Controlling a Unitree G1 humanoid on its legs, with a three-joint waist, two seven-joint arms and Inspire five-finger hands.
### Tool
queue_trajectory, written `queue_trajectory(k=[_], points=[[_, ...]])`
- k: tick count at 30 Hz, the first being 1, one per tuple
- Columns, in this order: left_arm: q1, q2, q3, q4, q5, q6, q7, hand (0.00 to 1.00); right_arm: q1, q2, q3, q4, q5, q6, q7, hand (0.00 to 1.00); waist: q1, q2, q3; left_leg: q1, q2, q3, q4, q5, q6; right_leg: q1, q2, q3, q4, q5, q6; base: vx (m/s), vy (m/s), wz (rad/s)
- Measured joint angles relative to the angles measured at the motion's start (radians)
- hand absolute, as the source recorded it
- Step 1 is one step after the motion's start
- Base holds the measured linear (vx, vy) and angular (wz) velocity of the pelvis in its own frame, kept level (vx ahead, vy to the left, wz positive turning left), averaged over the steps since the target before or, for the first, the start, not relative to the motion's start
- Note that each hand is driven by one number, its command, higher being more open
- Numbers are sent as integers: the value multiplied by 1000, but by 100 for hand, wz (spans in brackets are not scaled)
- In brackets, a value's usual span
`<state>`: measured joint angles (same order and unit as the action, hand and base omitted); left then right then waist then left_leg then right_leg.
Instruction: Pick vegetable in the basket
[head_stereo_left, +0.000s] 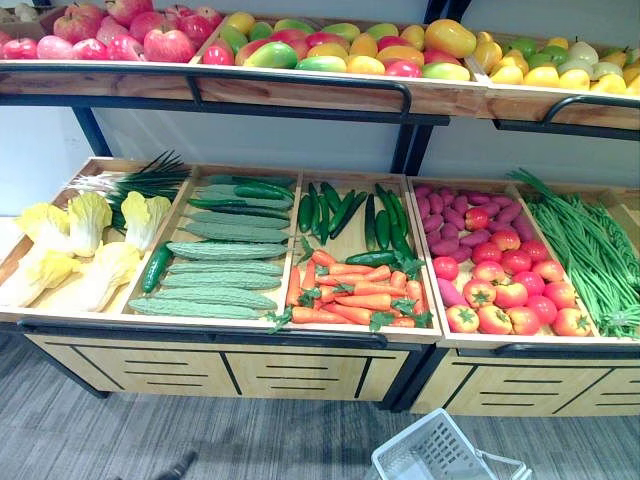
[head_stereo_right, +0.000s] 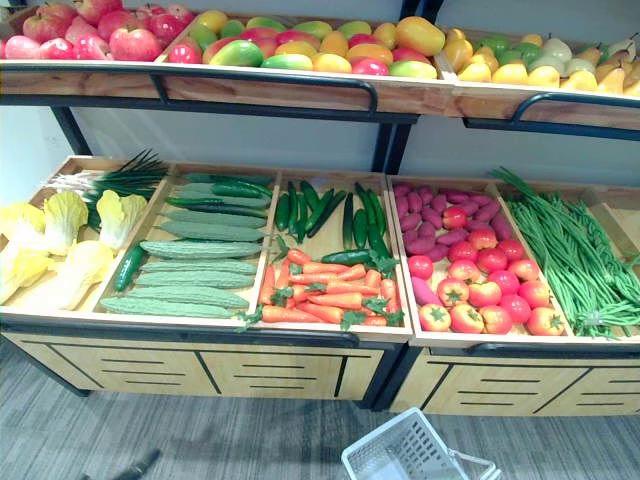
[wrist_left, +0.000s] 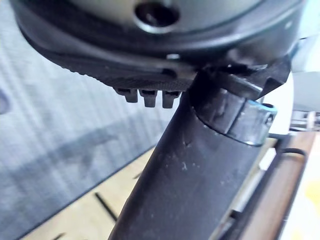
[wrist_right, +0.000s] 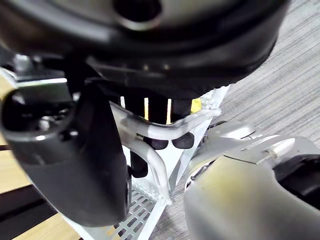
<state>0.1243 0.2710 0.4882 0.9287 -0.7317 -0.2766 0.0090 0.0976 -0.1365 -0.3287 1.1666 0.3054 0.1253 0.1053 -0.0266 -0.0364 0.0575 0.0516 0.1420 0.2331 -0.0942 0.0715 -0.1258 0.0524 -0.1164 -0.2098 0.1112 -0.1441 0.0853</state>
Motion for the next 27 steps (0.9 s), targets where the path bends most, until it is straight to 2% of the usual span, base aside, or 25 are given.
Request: queue_trajectory(k=[1,4,6,10,14,15,17,18,23,25,27], points=[[-16,41,10,-65,49,-8,44,100,5,-6,7,-8,0,11,0,0,7,4,-1,1,-1,1,0,-2,0,6,0,-1,-8,2,0,45,21,1],[-60,120,6,-170,148,-2,100,100,7,-18,45,-19,-1,19,0,0,16,11,0,6,-2,4,0,-3,0,21,1,0,-20,7,-6,57,24,0],[-92,171,-5,-287,249,29,138,100,7,-19,60,-30,-29,23,0,0,23,15,-1,10,-2,12,0,-3,0,26,3,5,-27,9,-9,27,15,-2],[-149,279,-41,-507,361,129,140,100,10,-18,89,-63,-29,27,4,0,26,25,-4,33,2,46,0,-2,0,35,7,30,-27,11,-13,3,11,-15],[-218,361,-141,-666,440,180,70,100,21,-19,104,-92,-30,27,5,0,27,39,-14,36,6,70,-1,-2,0,30,11,45,-27,13,-16,-31,6,-11],[-246,368,-183,-741,470,205,22,100,35,-20,104,-102,-31,26,6,0,26,49,-38,19,10,76,0,1,-4,14,14,54,-27,16,-20,-45,0,-8],[-282,370,-242,-806,495,223,-31,100,43,-22,102,-108,-35,26,8,0,26,57,-52,10,15,80,0,3,-7,1,18,57,-26,19,-23,-27,-8,-8],[-322,373,-307,-843,536,232,-91,100,44,-21,88,-109,-50,26,12,0,25,64,-57,10,23,87,1,13,-12,-1,27,68,-26,28,-35,-28,-20,-11],[-420,394,-494,-908,614,268,-233,100,54,-14,60,-130,-71,26,29,0,17,76,-67,5,55,117,0,32,-22,-24,55,102,-26,40,-50,-75,-54,-19],[-461,394,-559,-907,651,300,-287,100,66,-14,34,-132,-73,25,40,0,0,85,-73,0,73,129,0,37,-23,-36,73,110,-26,46,-59,-108,-92,-15],[-476,394,-582,-906,667,312,-302,100,76,-15,26,-133,-73,22,40,0,-6,87,-74,2,79,136,0,37,-23,-36,79,112,-25,48,-61,-73,-48,-6]])
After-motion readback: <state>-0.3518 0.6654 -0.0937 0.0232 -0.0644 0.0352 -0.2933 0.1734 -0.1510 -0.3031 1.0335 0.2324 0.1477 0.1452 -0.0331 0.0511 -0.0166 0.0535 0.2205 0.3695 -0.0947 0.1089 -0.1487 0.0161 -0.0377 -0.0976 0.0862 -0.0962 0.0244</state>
